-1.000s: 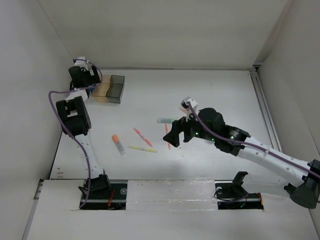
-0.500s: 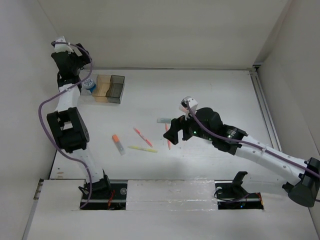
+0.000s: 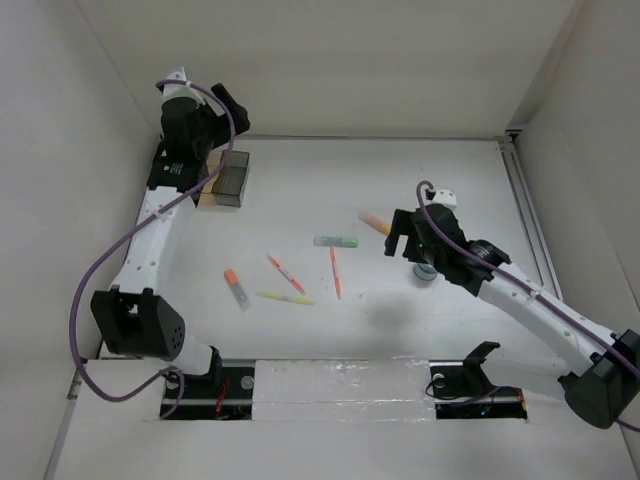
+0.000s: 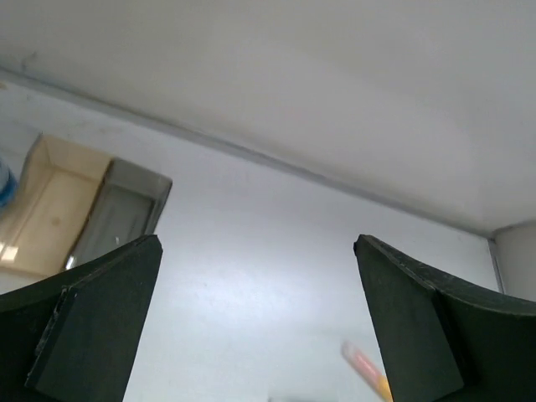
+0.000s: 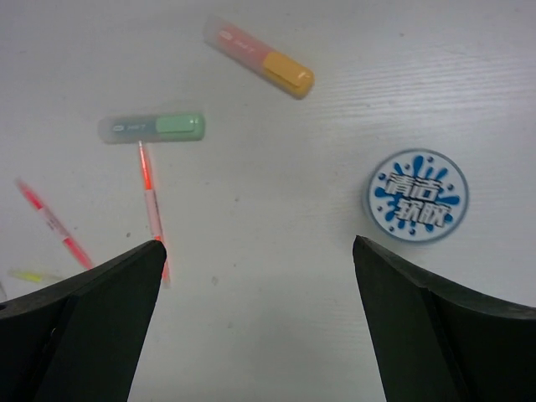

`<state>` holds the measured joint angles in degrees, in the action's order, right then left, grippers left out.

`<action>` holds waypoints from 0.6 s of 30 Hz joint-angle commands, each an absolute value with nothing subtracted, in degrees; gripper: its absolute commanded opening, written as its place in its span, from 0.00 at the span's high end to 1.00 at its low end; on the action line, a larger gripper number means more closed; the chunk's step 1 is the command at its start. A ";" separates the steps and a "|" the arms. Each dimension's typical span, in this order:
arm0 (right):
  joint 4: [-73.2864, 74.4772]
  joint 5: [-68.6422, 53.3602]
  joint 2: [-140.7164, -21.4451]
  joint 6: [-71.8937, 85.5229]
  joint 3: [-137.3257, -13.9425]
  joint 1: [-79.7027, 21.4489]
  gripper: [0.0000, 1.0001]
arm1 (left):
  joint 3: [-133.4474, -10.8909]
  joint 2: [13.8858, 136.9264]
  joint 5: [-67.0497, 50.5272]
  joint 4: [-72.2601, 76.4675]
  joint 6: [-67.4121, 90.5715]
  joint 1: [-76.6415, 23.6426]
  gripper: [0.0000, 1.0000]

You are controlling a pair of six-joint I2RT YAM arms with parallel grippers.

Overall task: Sort the stationery into containers
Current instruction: Pick up the stationery from the center of the board.

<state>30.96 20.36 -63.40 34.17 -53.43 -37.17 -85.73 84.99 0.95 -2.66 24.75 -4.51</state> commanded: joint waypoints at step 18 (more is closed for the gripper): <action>35.16 22.77 -63.45 40.43 -47.46 -20.75 0.00 | -51.86 48.79 1.32 -18.28 23.29 -4.39 0.00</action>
<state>37.19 24.56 -62.70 41.52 -46.54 -22.70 -52.86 50.33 1.91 -20.05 24.25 -4.40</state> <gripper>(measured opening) 0.999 0.997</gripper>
